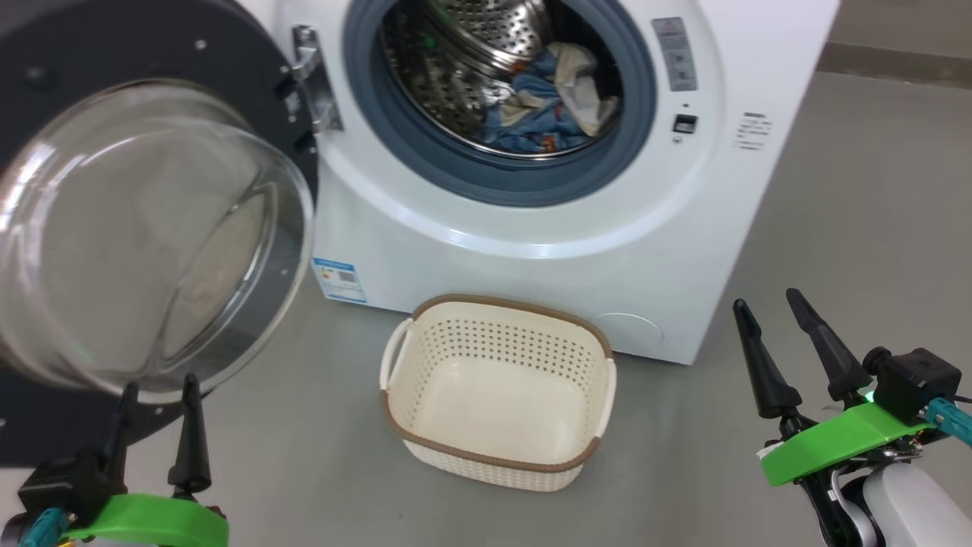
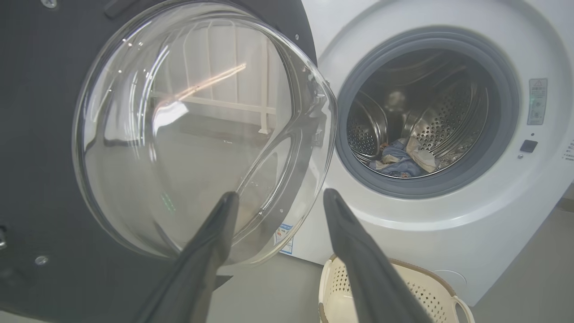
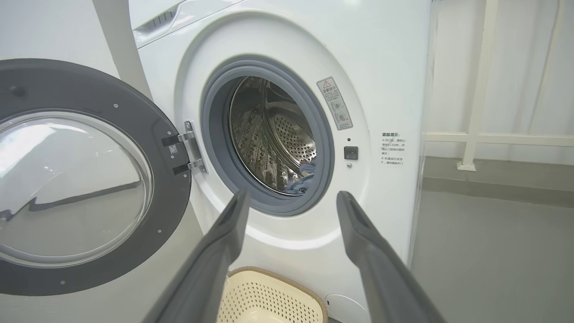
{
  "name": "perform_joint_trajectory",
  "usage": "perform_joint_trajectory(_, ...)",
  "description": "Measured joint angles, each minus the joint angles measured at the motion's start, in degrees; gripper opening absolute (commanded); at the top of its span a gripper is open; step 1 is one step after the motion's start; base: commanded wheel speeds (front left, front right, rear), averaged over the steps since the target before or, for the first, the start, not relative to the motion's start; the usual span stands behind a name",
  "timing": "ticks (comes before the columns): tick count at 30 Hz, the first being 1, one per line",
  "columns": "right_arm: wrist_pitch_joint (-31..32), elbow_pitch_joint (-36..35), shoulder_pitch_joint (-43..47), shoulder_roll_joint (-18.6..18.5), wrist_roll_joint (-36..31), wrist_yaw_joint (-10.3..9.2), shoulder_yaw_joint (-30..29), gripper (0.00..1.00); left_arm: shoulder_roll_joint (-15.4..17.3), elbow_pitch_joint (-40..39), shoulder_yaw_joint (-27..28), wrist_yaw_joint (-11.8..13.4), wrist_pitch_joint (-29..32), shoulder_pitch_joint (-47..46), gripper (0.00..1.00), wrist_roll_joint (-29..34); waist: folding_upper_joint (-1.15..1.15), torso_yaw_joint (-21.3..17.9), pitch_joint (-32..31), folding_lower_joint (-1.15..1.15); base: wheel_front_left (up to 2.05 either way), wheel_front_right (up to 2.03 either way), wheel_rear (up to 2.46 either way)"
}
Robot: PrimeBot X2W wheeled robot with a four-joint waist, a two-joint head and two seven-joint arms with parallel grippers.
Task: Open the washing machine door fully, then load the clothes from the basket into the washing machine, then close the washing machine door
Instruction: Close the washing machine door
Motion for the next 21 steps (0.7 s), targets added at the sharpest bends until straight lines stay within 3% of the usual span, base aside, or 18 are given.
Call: perform_joint_trajectory(21,0.0,0.36,0.09,0.44,0.01,0.0,0.82,1.0,-0.46,0.25,0.07,0.16,-0.01,0.01,1.0,-0.49,0.0,10.59,0.04,0.0,0.0,0.0,0.0)
